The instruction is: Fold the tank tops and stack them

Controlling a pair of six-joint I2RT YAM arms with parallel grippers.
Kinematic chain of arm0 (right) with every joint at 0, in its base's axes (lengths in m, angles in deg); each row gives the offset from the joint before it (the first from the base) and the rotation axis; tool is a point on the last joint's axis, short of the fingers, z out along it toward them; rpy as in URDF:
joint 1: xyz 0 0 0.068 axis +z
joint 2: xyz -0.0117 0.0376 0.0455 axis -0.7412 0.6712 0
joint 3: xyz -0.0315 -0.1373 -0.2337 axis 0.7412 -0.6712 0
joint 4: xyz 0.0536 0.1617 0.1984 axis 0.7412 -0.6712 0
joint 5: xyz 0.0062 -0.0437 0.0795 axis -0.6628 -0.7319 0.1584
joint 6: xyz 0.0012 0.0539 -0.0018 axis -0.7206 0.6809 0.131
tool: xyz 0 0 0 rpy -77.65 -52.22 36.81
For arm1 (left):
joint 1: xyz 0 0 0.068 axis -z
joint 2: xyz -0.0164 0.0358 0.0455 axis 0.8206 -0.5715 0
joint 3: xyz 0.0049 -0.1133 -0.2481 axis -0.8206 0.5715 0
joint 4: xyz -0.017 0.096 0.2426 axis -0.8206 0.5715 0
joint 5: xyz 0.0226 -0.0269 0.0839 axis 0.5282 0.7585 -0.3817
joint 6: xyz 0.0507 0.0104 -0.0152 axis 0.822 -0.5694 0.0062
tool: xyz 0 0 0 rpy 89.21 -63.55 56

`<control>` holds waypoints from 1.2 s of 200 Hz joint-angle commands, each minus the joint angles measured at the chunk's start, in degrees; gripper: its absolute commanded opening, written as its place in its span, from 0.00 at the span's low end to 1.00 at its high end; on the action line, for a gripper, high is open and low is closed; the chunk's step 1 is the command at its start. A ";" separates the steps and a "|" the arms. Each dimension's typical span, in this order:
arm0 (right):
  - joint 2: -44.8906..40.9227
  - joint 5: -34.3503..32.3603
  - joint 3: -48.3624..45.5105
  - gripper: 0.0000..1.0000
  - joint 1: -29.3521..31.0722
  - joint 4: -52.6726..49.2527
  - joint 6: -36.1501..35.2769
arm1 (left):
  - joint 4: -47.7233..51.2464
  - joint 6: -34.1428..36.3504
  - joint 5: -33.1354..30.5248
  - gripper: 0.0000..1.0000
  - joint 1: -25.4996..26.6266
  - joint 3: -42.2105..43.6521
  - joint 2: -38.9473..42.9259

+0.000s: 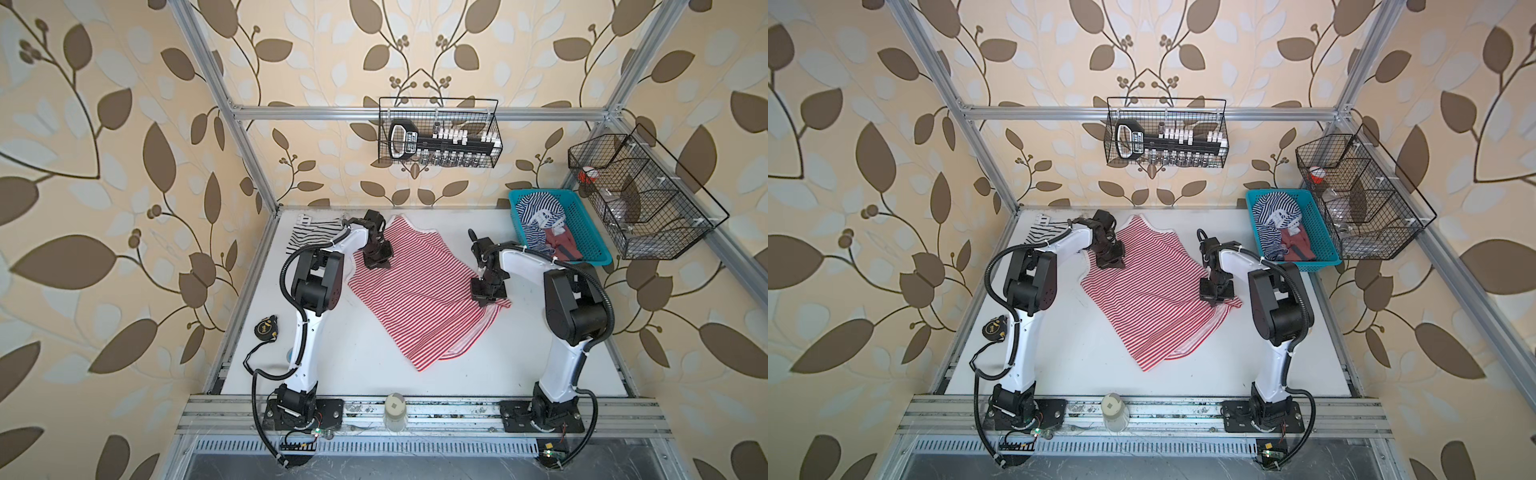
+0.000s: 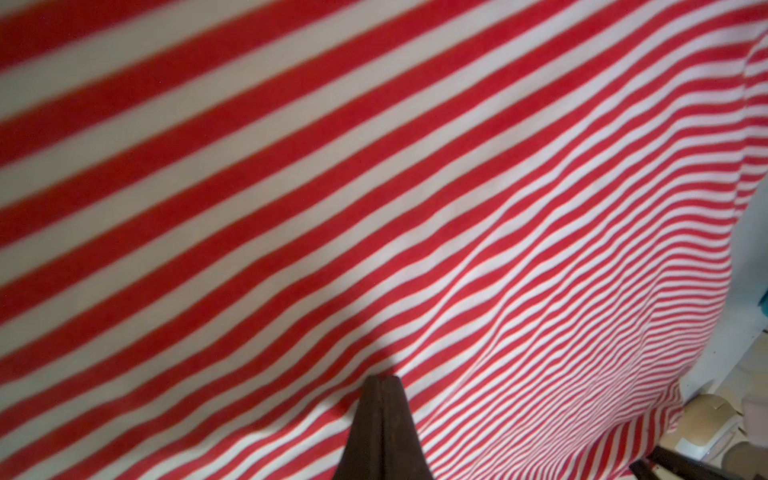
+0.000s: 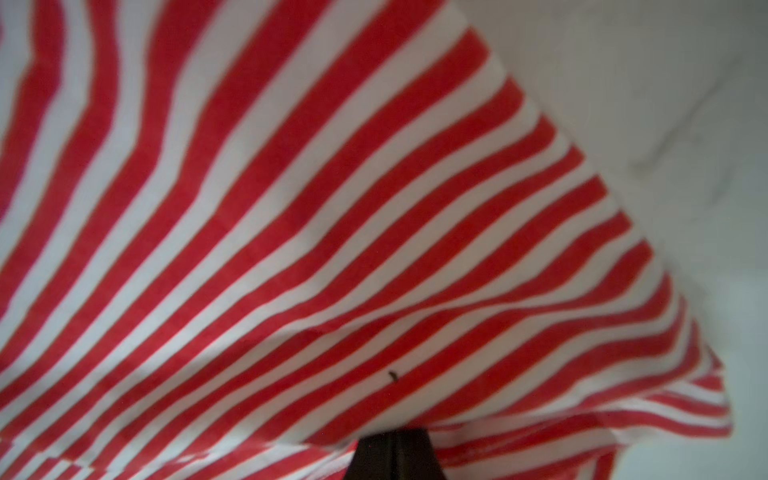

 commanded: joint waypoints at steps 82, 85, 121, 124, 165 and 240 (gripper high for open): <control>27.42 -6.15 38.80 0.11 -6.26 -12.37 -10.29 | -7.97 -10.97 1.16 0.00 -0.21 28.74 13.93; 28.20 -5.97 40.22 0.11 -6.27 -12.77 -10.54 | -8.07 -11.08 1.12 0.00 -0.20 29.38 14.22; 36.24 -2.22 54.97 0.13 -6.34 -16.37 -12.72 | -8.42 -12.24 0.15 0.00 -0.10 34.76 18.28; 36.47 -1.57 55.53 0.13 -6.34 -16.20 -12.99 | -8.39 -12.33 0.07 0.00 -0.08 35.04 18.58; 28.93 6.86 49.59 0.32 -6.34 -6.99 -16.25 | -5.75 -12.90 -1.09 0.00 0.62 33.29 23.93; -10.68 3.48 7.79 0.48 -8.87 3.13 -6.64 | 4.90 -2.92 -7.97 0.01 0.63 11.40 18.97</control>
